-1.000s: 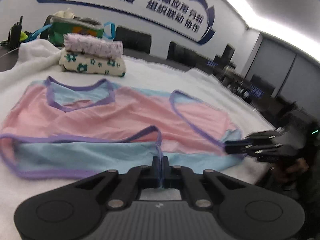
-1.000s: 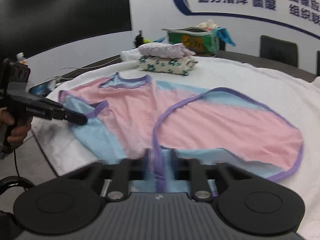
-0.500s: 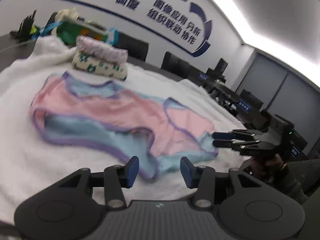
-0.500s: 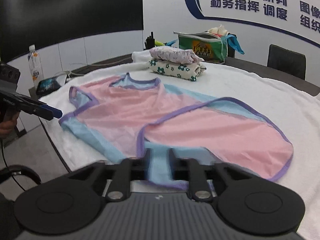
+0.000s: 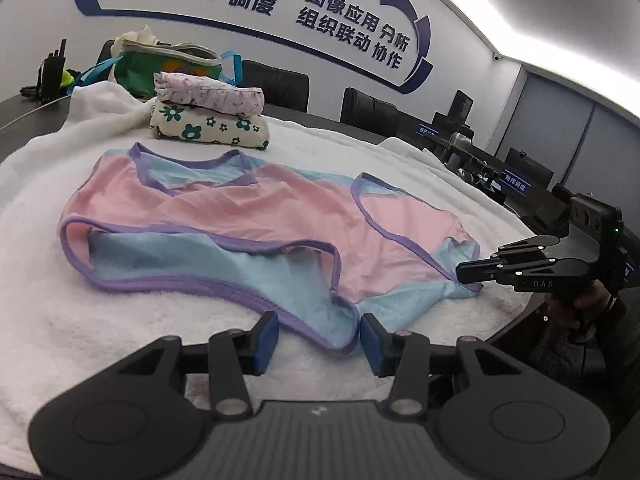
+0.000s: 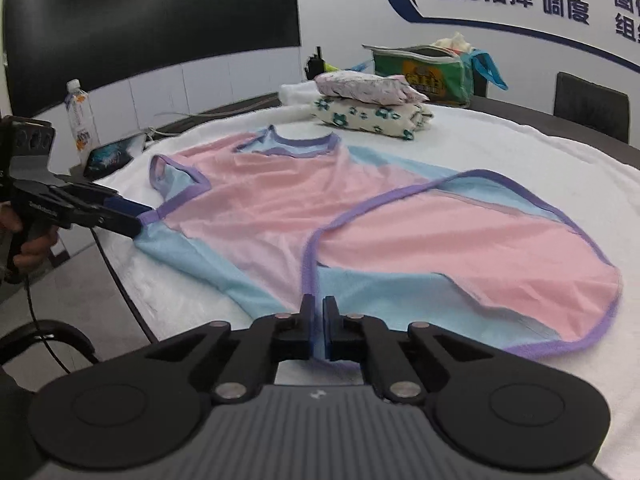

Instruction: Fold clothes

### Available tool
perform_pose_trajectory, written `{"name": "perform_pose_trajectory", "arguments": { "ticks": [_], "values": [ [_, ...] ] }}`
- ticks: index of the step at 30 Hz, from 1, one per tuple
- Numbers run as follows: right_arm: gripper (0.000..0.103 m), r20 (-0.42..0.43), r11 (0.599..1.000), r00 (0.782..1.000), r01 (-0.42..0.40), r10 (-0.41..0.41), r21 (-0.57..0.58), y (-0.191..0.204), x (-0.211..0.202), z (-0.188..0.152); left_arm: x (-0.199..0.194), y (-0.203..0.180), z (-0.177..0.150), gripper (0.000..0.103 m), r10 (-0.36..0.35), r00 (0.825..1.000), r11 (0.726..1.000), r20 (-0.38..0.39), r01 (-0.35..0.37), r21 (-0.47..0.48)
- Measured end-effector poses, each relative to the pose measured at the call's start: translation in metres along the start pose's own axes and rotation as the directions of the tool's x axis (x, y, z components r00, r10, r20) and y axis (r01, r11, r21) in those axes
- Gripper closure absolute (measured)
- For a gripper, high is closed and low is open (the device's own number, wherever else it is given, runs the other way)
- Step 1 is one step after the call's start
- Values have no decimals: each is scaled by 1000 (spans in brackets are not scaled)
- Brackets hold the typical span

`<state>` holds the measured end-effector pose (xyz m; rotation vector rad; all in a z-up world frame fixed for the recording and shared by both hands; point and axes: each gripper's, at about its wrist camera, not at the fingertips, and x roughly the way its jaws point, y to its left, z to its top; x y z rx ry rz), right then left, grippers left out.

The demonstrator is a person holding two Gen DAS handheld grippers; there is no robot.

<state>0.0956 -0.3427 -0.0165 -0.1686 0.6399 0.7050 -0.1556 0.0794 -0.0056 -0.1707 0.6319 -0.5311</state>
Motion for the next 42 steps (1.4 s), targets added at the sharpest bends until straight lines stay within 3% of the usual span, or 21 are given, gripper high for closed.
{"name": "perform_pose_trajectory", "arguments": {
  "ticks": [3,7,9,12,14,16,17,20,21,23,25,27,29,32,34,35,38,42],
  "values": [
    [92,30,999,999,32,-31,-5,-2,-10,4,-7,-1,2,59,-7,1000,1000,12,7,20],
    [78,123,998,991,50,-54,37,-2,-17,15,-28,1,16,57,-92,989,996,113,91,15],
    [70,145,995,985,91,-97,52,-2,-14,23,-30,4,31,53,-76,984,997,164,80,-18],
    [69,155,980,973,150,-169,127,-9,-2,36,-27,8,53,46,-22,976,996,217,41,-80],
    [58,166,965,968,150,-187,214,-16,4,45,-9,6,64,47,74,980,993,186,-54,-109],
    [33,188,940,958,153,-216,304,-25,6,50,6,4,69,47,117,977,990,178,-102,-93],
    [29,209,932,950,154,-231,329,-28,4,52,11,4,71,46,122,977,990,178,-106,-94],
    [11,290,912,917,150,-272,381,-31,-7,58,18,10,75,46,118,978,988,170,-98,-123],
    [0,352,909,890,143,-291,391,-30,-14,57,19,10,76,46,133,976,987,174,-114,-115],
    [0,472,906,819,127,-326,404,-27,-26,53,21,9,78,45,189,965,981,181,-176,-84],
    [0,536,915,778,117,-326,386,-25,-29,49,24,11,78,44,223,958,974,178,-214,-70],
    [0,543,928,791,83,-283,362,-28,-27,47,28,15,80,44,225,960,974,164,-215,-77],
    [0,503,929,827,62,-252,364,-33,-18,46,32,18,83,44,220,964,974,152,-210,-84],
    [0,464,917,843,82,-273,391,-37,-4,46,39,22,88,42,219,966,974,139,-209,-81],
    [1,429,930,878,46,-212,366,-41,3,53,45,24,91,42,222,967,973,124,-212,-86],
    [1,425,934,881,49,-207,354,-41,4,56,47,25,93,42,224,967,973,118,-215,-90],
    [11,384,932,891,105,-244,348,-41,10,68,51,25,97,42,223,968,973,120,-213,-87],
    [44,313,921,911,150,-270,359,-46,24,81,53,26,99,42,239,963,970,122,-232,-70]
  ]
}}
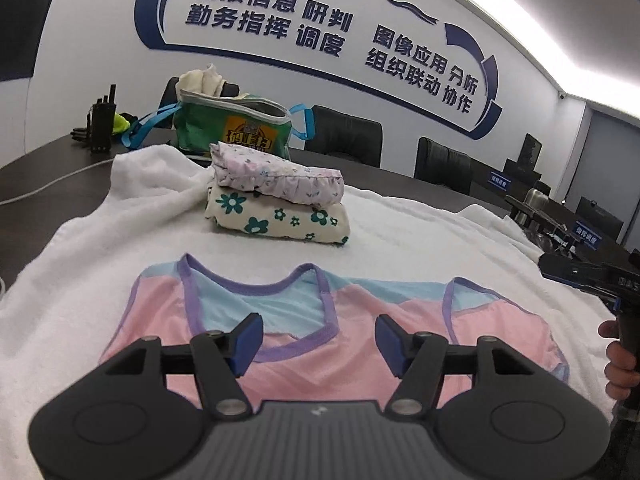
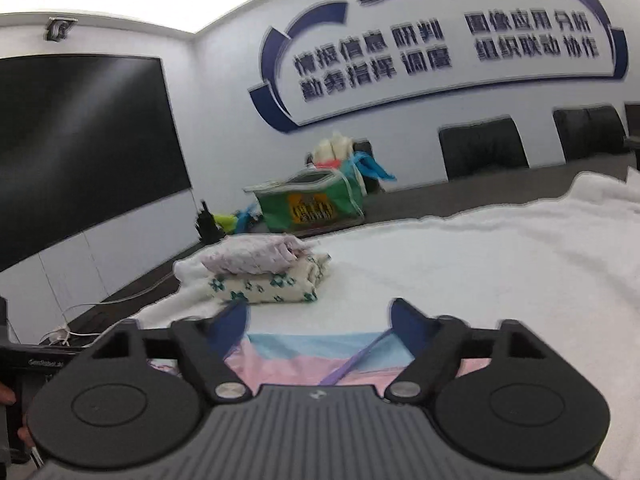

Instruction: Fold clothes

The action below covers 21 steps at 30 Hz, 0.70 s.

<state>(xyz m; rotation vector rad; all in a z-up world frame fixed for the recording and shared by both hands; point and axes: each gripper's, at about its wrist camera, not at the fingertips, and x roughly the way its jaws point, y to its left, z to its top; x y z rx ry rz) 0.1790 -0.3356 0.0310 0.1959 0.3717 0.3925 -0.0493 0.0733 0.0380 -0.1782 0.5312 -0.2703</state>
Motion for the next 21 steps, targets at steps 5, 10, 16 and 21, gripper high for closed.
{"name": "perform_pose_trajectory", "arguments": {
  "ticks": [5,10,16,21],
  "values": [
    [80,-74,999,996,51,-52,-19,3,27,0,9,6,4,42,11,999,1000,-48,-11,6],
    [69,-229,1000,974,-3,-1,-19,0,61,-4,43,-8,34,42,-47,989,996,-141,57,71],
    [60,-354,999,935,22,-7,36,-16,105,-2,119,-21,56,43,-43,948,994,-315,72,79],
    [83,-398,1000,917,6,-2,11,-18,130,-9,145,-23,43,86,43,957,993,-288,-9,118]
  ]
}}
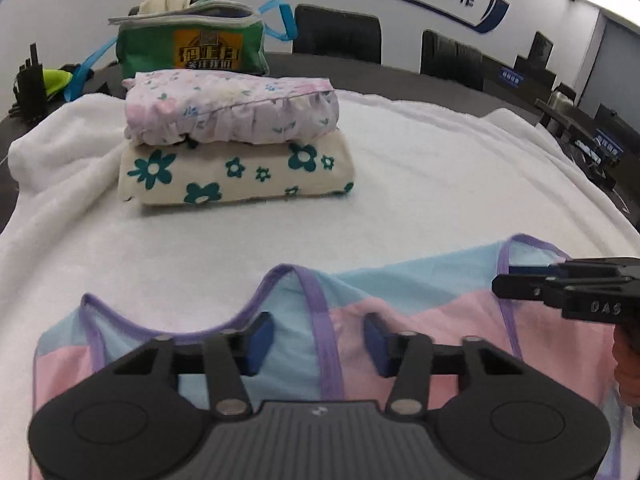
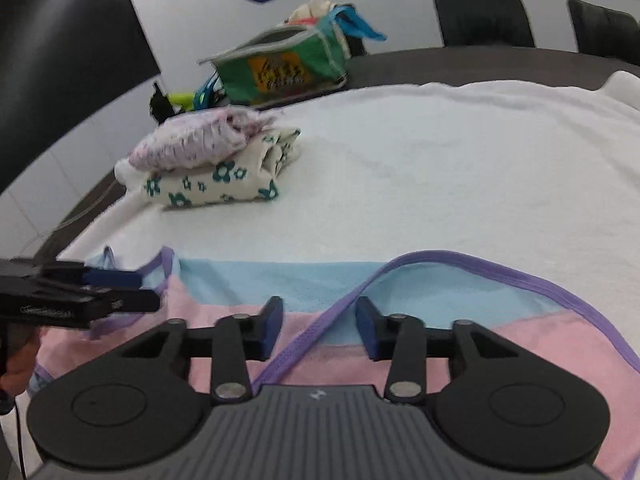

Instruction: Fold clothes

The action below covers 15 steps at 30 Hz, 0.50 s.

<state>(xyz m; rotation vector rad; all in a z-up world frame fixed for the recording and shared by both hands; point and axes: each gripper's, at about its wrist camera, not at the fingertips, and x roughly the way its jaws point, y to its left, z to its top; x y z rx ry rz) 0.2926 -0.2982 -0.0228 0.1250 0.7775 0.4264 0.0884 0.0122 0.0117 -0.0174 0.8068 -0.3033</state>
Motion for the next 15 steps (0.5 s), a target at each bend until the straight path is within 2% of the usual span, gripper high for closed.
{"name": "perform_pose_trajectory", "arguments": {
  "ticks": [1,2,6,8,9,11,12,13,15],
  "values": [
    [96,3,1000,1000,4,-4,-23,3,3,0,1,0,-2,99,5,1000,1000,13,-5,6],
    [100,8,999,1000,9,-9,-46,5,6,-1,0,2,-5,99,9,1000,1000,30,-9,9],
    [101,100,993,993,73,-64,-95,8,4,0,-1,4,-13,99,14,996,999,88,-17,32],
    [101,103,995,993,67,-59,-79,4,7,1,-1,1,-14,98,22,994,998,104,-28,56],
    [99,103,995,993,62,-54,-76,2,9,1,-2,0,-15,94,23,994,997,107,-30,65],
    [92,117,995,992,66,-56,-79,1,6,2,-9,-1,-14,92,15,993,998,117,-23,65],
    [80,131,993,989,78,-67,-86,2,1,3,-16,0,-13,92,6,992,998,127,-13,55],
    [62,146,991,986,91,-77,-94,3,-3,3,-24,2,-14,91,-3,990,999,142,-4,47],
    [56,195,987,977,110,-85,-119,5,-24,3,-48,4,-19,78,-15,983,999,184,7,41]
  ]
}}
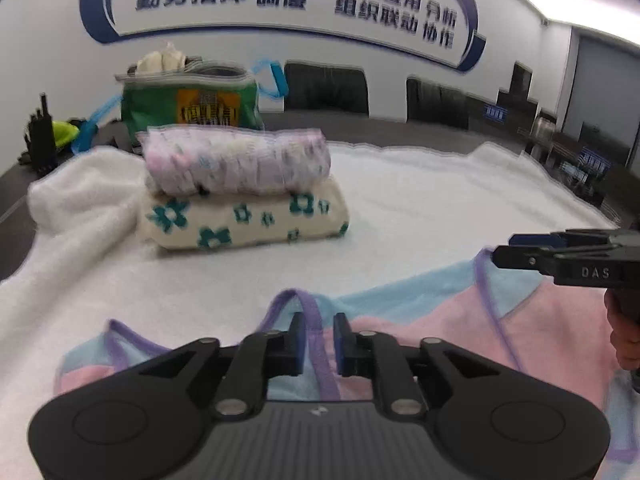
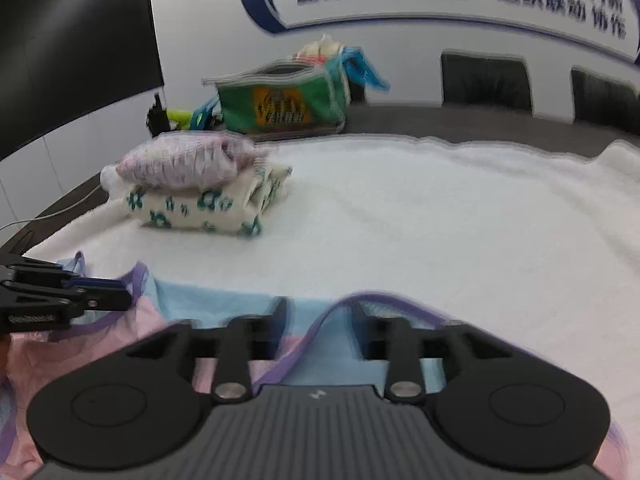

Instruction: Fold clothes

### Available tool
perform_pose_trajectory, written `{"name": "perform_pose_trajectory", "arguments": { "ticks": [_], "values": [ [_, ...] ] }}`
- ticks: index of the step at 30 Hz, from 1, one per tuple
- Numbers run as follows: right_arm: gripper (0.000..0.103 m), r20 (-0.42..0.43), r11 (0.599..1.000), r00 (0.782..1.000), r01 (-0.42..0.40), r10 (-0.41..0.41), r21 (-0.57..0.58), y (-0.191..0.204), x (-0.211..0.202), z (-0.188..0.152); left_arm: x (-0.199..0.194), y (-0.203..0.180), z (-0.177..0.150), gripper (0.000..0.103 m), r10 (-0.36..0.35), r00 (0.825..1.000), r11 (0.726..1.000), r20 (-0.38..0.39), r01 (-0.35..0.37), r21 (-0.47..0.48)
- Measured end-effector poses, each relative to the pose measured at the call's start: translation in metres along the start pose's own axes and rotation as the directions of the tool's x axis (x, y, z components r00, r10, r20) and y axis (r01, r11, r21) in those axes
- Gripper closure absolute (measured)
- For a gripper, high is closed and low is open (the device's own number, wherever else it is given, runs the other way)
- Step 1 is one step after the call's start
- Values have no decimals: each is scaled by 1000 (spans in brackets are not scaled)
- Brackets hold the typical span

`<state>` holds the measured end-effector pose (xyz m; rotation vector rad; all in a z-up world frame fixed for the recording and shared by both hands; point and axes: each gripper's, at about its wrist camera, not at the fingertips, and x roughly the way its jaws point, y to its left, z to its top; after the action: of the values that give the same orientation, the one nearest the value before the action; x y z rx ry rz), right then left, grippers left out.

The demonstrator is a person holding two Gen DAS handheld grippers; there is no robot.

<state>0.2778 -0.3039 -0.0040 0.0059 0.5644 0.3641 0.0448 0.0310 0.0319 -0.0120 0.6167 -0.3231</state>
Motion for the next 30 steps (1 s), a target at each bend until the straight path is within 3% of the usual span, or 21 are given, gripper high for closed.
{"name": "perform_pose_trajectory", "arguments": {
  "ticks": [2,3,6,10,13,15,17,18,19,22,24,26,27,28,30],
  "values": [
    [56,19,1000,1000,4,-4,-24,-3,-25,1,-26,-1,-6,63,-7,1000,1000,29,7,6],
    [56,21,999,1000,4,-3,-33,-5,-38,0,-40,-3,-12,61,-14,999,1000,38,13,18],
    [56,-11,998,1000,-8,7,-60,-13,-73,-14,-70,-17,-37,61,-100,995,992,27,97,82],
    [56,-54,993,997,-63,58,-96,-12,-113,-50,-83,-47,-64,61,-247,969,959,-12,247,141],
    [56,-24,972,976,-218,217,-90,-1,-141,-79,-82,-64,-81,61,-245,968,951,-43,249,186],
    [56,-31,959,965,-261,259,-115,13,-149,-93,-78,-68,-88,61,-207,976,958,-65,216,187],
    [71,-56,949,963,-268,262,-165,27,-146,-102,-77,-67,-95,61,-181,981,967,-72,191,170],
    [100,-72,945,963,-268,259,-189,33,-143,-105,-79,-67,-96,61,-175,982,969,-67,184,166],
    [103,-96,947,967,-251,236,-200,35,-139,-106,-82,-67,-97,61,-165,984,971,-65,174,163],
    [103,-131,956,978,-189,162,-225,35,-135,-105,-95,-64,-97,59,-137,989,980,-48,143,139],
    [103,-132,972,982,-156,134,-176,26,-137,-103,-105,-57,-99,58,-119,992,987,-36,122,99],
    [100,-108,969,978,-196,181,-149,20,-146,-106,-114,-51,-103,58,-111,993,992,-34,113,59],
    [93,-85,962,972,-230,219,-148,20,-152,-108,-118,-49,-105,58,-117,992,992,-36,118,37],
    [75,-77,955,968,-247,237,-164,23,-154,-111,-121,-48,-109,58,-130,991,991,-38,130,22],
    [60,-67,941,962,-274,266,-200,32,-156,-116,-125,-51,-116,59,-145,988,989,-44,146,25]
  ]
}}
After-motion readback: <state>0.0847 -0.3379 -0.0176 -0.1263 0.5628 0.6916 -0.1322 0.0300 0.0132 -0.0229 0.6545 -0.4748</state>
